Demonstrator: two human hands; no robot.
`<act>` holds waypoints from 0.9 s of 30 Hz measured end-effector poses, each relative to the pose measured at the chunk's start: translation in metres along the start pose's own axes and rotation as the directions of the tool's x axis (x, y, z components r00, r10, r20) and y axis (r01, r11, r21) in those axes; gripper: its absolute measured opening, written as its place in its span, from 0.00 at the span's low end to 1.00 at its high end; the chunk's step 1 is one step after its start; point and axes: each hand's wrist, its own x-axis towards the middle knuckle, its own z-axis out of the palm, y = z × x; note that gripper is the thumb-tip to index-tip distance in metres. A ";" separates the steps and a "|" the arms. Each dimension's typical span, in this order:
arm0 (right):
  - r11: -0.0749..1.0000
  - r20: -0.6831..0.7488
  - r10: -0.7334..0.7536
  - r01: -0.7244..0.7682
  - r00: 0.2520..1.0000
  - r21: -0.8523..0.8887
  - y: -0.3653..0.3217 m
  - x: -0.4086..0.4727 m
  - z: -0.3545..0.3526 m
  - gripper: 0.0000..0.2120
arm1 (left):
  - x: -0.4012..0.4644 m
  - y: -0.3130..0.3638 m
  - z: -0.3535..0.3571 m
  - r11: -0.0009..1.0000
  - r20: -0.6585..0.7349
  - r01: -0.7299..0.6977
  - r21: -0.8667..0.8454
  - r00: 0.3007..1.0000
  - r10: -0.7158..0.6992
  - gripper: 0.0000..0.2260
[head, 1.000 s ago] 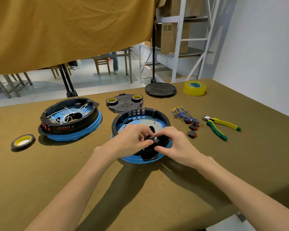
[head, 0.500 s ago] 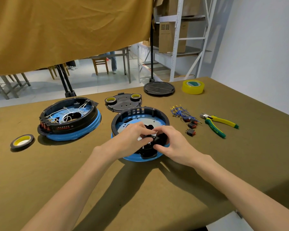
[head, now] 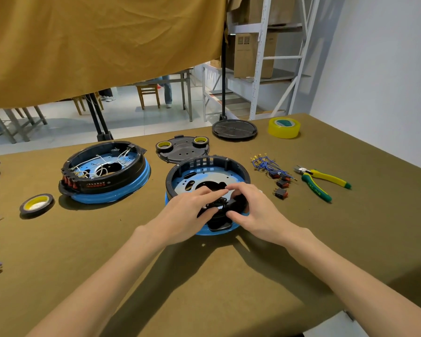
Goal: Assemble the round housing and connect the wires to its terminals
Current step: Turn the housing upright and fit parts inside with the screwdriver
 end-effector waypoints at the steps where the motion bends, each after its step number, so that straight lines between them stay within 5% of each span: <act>1: 1.000 0.000 0.002 -0.002 1.000 -0.004 -0.001 -0.001 0.000 0.25 | 0.000 0.000 0.001 1.000 -0.022 -0.009 0.017 1.000 0.009 0.24; 8: 0.995 0.073 0.072 -0.077 0.995 0.068 -0.013 0.005 -0.014 0.24 | -0.002 -0.002 0.009 0.991 -0.117 -0.081 0.103 0.989 0.093 0.21; 12: 0.971 -0.219 0.166 -0.120 0.962 0.209 -0.027 0.030 -0.012 0.10 | -0.001 -0.001 0.014 0.988 -0.186 -0.077 0.131 0.977 0.101 0.21; 14: 0.961 -0.255 0.233 -0.181 0.938 0.211 -0.033 0.048 -0.005 0.10 | -0.004 0.000 0.017 0.987 -0.211 -0.068 0.145 0.973 0.098 0.23; 20: 0.961 -0.167 0.209 -0.235 0.964 -0.149 -0.028 0.063 0.022 0.13 | -0.007 0.004 0.017 0.982 -0.276 -0.017 0.190 0.959 0.070 0.24; 27: 0.924 -0.037 0.232 -0.232 0.972 -0.303 -0.026 0.065 0.025 0.16 | -0.011 0.010 0.016 0.982 -0.265 -0.029 0.188 0.961 0.079 0.24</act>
